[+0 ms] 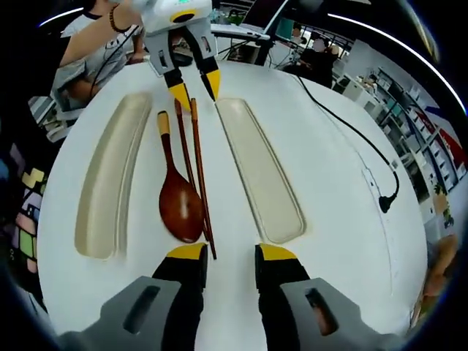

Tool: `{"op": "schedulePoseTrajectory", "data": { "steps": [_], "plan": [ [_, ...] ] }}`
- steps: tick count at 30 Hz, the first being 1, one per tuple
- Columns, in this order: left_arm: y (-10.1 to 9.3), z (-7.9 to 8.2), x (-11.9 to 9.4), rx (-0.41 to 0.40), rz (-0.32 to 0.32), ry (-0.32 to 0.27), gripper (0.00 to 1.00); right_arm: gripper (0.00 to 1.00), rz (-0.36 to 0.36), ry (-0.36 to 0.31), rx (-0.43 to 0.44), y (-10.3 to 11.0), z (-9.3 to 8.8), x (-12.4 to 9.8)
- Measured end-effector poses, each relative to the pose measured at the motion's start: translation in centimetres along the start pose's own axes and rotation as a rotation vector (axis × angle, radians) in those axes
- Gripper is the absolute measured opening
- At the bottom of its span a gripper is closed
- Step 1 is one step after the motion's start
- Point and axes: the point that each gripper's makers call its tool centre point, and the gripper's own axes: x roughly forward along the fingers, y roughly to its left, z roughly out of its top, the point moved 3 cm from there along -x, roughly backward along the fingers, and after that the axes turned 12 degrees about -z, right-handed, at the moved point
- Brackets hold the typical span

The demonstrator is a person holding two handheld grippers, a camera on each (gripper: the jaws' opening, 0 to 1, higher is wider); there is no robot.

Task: Arrange the utensils inside the cutlery case until each visible utensil rests in its matching compartment.

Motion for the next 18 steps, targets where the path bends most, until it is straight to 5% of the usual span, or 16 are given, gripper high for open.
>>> {"op": "schedulePoseTrajectory", "data": {
  "steps": [10, 13, 18],
  "plan": [
    [-0.3, -0.1, 0.8, 0.012, -0.061, 0.025, 0.20, 0.16, 0.076, 0.033, -0.039, 1.2, 0.1, 0.3],
    [-1.2, -0.1, 1.1, -0.006, -0.150, 0.053, 0.10, 0.14, 0.142, 0.069, -0.026, 1.4, 0.0, 0.3],
    [-1.0, 0.3, 1.3, -0.020, -0.190, 0.088, 0.08, 0.14, 0.204, 0.105, -0.023, 1.3, 0.0, 0.5]
  ]
}}
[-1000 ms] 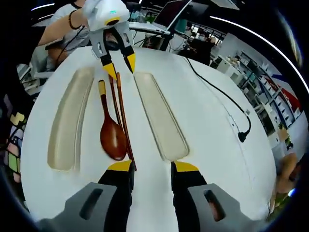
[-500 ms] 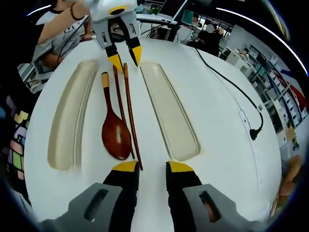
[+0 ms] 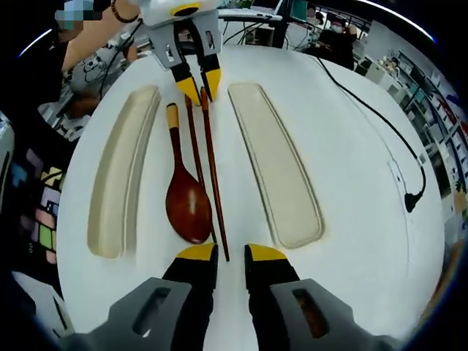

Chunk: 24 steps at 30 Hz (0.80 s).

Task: Arrange the utensils inside the cutlery case until each visible utensil rests in its matching compartment.

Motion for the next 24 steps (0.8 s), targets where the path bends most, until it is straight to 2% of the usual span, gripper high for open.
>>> {"op": "schedulePoseTrajectory", "data": {
  "steps": [3, 5, 8, 10, 13, 18, 19, 20, 22, 24],
  "plan": [
    [0.1, 0.1, 0.0, -0.019, -0.027, 0.018, 0.08, 0.13, 0.033, 0.008, -0.050, 0.0, 0.1, 0.0],
    [0.1, 0.2, 0.1, -0.013, -0.049, 0.036, 0.08, 0.09, 0.041, 0.021, -0.058, -0.5, 0.1, 0.2],
    [0.2, 0.3, 0.1, -0.048, -0.070, 0.068, 0.07, 0.01, 0.044, 0.054, -0.024, -1.3, 0.1, 0.5],
    [0.0, 0.5, 0.2, -0.049, -0.082, 0.102, 0.07, 0.01, 0.050, 0.060, -0.031, -1.2, 0.0, 0.5],
    [-0.1, 0.4, 0.3, -0.037, -0.086, 0.134, 0.07, 0.01, 0.038, 0.045, -0.153, -1.1, 0.1, 0.6],
    [-0.3, 0.2, 0.3, 0.035, -0.109, 0.161, 0.07, 0.01, -0.007, 0.042, -0.189, -0.6, 0.3, 0.7],
    [-0.4, 0.2, 0.3, 0.058, -0.112, 0.171, 0.07, 0.01, -0.029, 0.036, -0.230, -0.7, 0.4, 0.7],
    [-0.5, 0.2, 0.3, 0.081, -0.110, 0.180, 0.07, 0.00, -0.038, 0.028, -0.214, -0.4, 0.3, 0.7],
    [-0.7, 0.4, 0.4, 0.062, -0.102, 0.199, 0.07, 0.00, -0.059, 0.010, -0.200, -0.4, 0.4, 0.6],
    [-0.8, 0.4, 0.5, 0.074, -0.098, 0.220, 0.06, 0.00, -0.089, 0.035, -0.188, -0.4, 0.6, 0.6]
  ]
}}
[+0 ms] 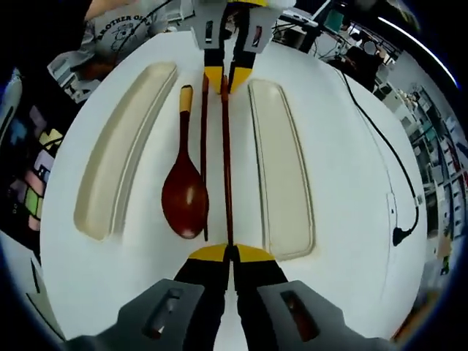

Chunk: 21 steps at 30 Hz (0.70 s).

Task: Arrange the utensils inside the cutlery case until each visible utensil rests in its matching compartment.

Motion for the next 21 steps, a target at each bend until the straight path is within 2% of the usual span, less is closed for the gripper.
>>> {"op": "schedulePoseTrajectory", "data": {
  "steps": [2, 3, 5, 7, 9, 14, 16, 18, 19, 20, 21],
  "plan": [
    [0.31, -0.19, -0.15, -0.001, -0.001, 0.006, 0.06, 0.00, -0.017, -0.001, -0.113, -0.01, 0.24, -0.04],
    [0.33, -0.22, -0.16, -0.004, -0.001, 0.005, 0.06, 0.00, -0.023, 0.003, -0.129, 0.08, 0.25, -0.11],
    [0.32, -0.21, -0.16, -0.029, -0.005, -0.002, 0.06, 0.00, -0.019, 0.035, -0.059, 0.15, 0.21, -0.16],
    [0.19, -0.25, -0.16, 0.021, -0.020, 0.000, 0.06, 0.00, -0.002, 0.033, -0.073, -0.15, 0.34, -0.09],
    [0.18, -0.28, -0.17, 0.042, -0.024, -0.005, 0.06, 0.00, 0.003, 0.016, -0.041, -0.19, 0.21, -0.16],
    [0.17, -0.28, -0.17, 0.035, -0.007, -0.008, 0.06, 0.00, -0.031, -0.019, 0.066, -0.20, 0.04, -0.27],
    [0.16, -0.29, -0.17, 0.005, 0.006, -0.024, 0.06, 0.00, -0.050, -0.011, 0.084, -0.21, -0.01, -0.32],
    [0.10, -0.46, -0.21, -0.113, 0.022, -0.091, 0.06, 0.00, -0.082, -0.015, 0.054, -0.05, 0.01, -0.38],
    [0.11, -0.58, -0.27, -0.091, 0.024, -0.101, 0.06, 0.00, -0.094, -0.022, 0.021, -0.03, 0.03, -0.40],
    [0.11, -0.54, -0.29, -0.002, 0.037, -0.104, 0.06, 0.00, -0.100, -0.020, 0.018, 0.11, 0.07, -0.39],
    [-0.03, -0.57, -0.26, 0.047, 0.049, -0.105, 0.06, 0.00, -0.109, -0.024, -0.001, 0.12, 0.06, -0.40]
  ]
}}
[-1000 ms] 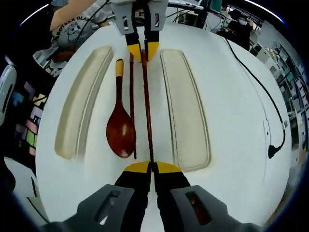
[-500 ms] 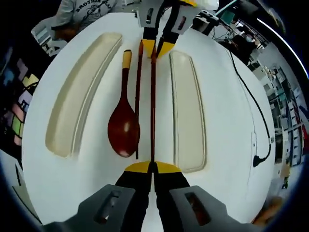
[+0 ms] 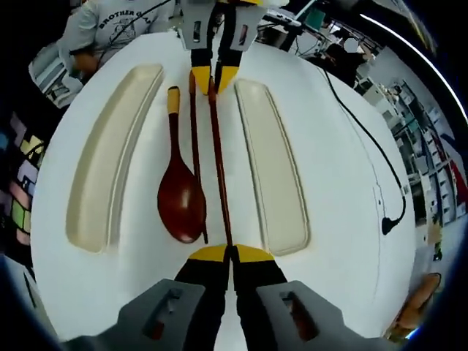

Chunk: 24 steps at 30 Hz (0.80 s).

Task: Arrange the utensils inside the cutlery case until each visible utensil rests in its matching compartment.

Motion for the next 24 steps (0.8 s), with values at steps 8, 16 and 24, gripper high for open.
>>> {"op": "schedulePoseTrajectory", "data": {
  "steps": [8, 16, 24],
  "plan": [
    [0.1, 0.2, -0.4, -0.027, 0.002, -0.053, 0.06, 0.00, -0.007, -0.023, -0.041, -0.5, -0.2, -0.6],
    [1.6, 0.5, -2.7, 0.002, 0.043, -0.083, 0.06, 0.00, -0.057, -0.070, -0.021, -1.7, 0.5, -2.3],
    [0.5, 0.3, -3.5, -0.007, 0.038, -0.087, 0.06, 0.00, -0.083, -0.110, 0.013, -0.6, 1.2, -3.6]
  ]
}}
